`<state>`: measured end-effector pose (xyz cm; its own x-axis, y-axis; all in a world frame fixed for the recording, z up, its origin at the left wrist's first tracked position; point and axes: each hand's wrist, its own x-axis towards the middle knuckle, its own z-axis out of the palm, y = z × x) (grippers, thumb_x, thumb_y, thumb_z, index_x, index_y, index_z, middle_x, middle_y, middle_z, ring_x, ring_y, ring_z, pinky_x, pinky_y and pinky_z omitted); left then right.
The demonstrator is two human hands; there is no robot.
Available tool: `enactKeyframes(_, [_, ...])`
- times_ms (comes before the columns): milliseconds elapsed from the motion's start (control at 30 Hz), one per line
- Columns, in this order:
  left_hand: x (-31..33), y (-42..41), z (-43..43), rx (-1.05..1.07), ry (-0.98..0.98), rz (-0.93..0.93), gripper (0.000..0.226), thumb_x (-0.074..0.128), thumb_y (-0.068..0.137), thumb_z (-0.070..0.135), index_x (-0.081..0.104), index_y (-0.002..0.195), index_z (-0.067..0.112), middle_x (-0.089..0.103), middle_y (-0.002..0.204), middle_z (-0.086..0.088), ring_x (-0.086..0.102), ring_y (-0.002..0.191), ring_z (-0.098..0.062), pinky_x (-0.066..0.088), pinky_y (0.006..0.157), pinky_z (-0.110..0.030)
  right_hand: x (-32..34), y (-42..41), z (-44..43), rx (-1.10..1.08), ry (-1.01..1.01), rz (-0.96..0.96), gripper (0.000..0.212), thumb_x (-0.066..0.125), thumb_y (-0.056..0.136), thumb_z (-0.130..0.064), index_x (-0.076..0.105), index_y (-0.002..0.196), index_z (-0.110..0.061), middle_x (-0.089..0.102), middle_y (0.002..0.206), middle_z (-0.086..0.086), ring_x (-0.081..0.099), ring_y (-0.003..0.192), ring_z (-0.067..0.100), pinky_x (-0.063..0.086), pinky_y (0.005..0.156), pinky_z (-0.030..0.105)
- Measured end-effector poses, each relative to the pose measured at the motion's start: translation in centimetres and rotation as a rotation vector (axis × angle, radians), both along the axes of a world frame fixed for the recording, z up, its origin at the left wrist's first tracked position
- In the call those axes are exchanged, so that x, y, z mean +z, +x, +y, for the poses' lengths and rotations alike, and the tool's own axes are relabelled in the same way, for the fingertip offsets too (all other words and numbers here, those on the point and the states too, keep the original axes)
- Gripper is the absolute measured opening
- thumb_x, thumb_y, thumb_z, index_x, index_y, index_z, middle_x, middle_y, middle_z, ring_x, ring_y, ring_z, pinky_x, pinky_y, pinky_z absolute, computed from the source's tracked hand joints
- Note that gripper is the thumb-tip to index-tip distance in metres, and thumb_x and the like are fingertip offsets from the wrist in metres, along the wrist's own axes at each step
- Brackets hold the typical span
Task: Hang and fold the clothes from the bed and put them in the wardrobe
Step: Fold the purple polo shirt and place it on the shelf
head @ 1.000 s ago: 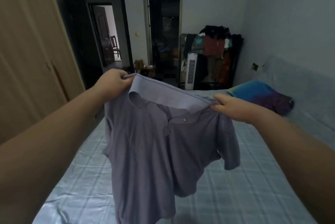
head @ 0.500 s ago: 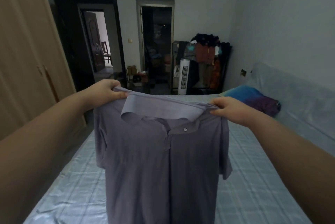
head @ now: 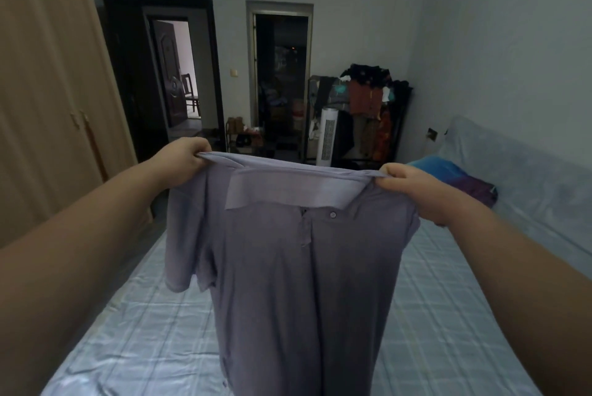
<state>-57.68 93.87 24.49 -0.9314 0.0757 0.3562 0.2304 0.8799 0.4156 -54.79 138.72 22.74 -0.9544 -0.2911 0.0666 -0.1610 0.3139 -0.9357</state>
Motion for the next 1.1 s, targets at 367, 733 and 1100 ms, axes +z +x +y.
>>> enactKeyframes(367, [-0.6, 1.0, -1.9, -0.068, 0.136, -0.19, 0.019, 0.065, 0.091, 0.014, 0.072, 0.083, 0.03, 0.07, 0.085, 0.005, 0.066, 0.081, -0.013, 0.048, 0.063, -0.026, -1.9, -1.7, 2.7, -0.059, 0.268, 0.055, 0.019, 0.066, 0.091, -0.009, 0.077, 0.088, -0.024, 0.076, 0.096, 0.003, 0.071, 0.092, 0.019, 0.055, 0.084, 0.034])
enactKeyframes(733, [-2.0, 2.1, -1.3, -0.118, 0.163, -0.241, 0.013, 0.068, 0.09, 0.038, 0.072, 0.078, 0.04, 0.068, 0.078, 0.018, 0.065, 0.08, -0.01, 0.044, 0.064, -0.024, -4.0, -2.4, -0.2, -0.62, 0.303, 0.422, 0.024, 0.04, 0.095, -0.008, 0.058, 0.091, -0.023, 0.059, 0.09, -0.001, 0.052, 0.088, 0.02, 0.033, 0.071, 0.03])
enactKeyframes(1100, [-1.6, 3.8, -1.0, -0.254, -0.024, -0.364, 0.008, 0.073, 0.086, 0.036, 0.069, 0.08, 0.037, 0.071, 0.079, 0.011, 0.065, 0.071, -0.003, 0.048, 0.068, -0.027, -3.5, 0.3, 4.0, -0.706, 0.554, 0.706, 0.017, 0.034, 0.081, -0.028, 0.048, 0.079, -0.02, 0.053, 0.068, 0.003, 0.048, 0.067, 0.028, 0.046, 0.063, 0.043])
